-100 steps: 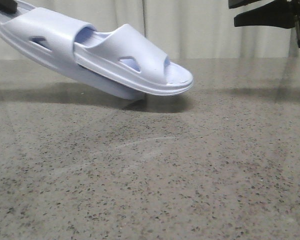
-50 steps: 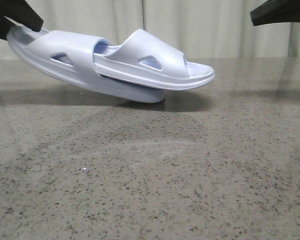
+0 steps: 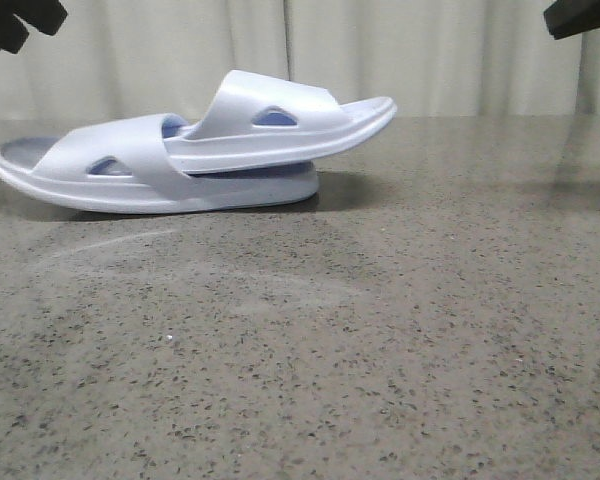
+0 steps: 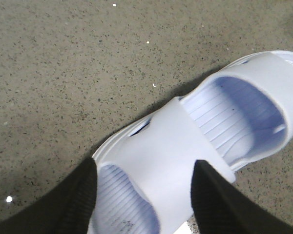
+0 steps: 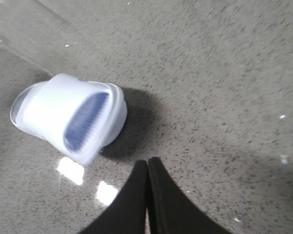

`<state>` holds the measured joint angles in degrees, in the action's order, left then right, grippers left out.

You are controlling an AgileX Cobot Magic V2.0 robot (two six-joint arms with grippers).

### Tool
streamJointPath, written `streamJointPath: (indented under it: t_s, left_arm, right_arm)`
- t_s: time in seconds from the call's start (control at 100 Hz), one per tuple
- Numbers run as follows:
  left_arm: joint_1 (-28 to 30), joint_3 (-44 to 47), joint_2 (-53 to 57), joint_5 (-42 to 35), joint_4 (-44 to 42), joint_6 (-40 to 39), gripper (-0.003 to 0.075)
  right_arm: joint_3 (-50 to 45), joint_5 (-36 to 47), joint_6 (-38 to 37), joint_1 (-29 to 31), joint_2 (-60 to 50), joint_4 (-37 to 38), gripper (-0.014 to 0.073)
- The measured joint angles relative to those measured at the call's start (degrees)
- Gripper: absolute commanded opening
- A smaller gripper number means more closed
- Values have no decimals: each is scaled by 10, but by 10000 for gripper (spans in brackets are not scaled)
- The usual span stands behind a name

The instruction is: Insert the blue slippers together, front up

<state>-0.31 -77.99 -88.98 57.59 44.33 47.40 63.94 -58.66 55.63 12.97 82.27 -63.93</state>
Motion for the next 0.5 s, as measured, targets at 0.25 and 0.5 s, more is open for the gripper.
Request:
streamJointPath:
  t_s: [0.25, 0.5]
  left_arm:
    - [-1, 2, 65, -51, 19, -3, 15]
    - [-21, 116, 192, -237, 26, 11, 15]
  right_arm:
    - [-41, 69, -6, 0, -67, 7, -87]
    - [-154, 208, 13, -32, -148, -5, -87]
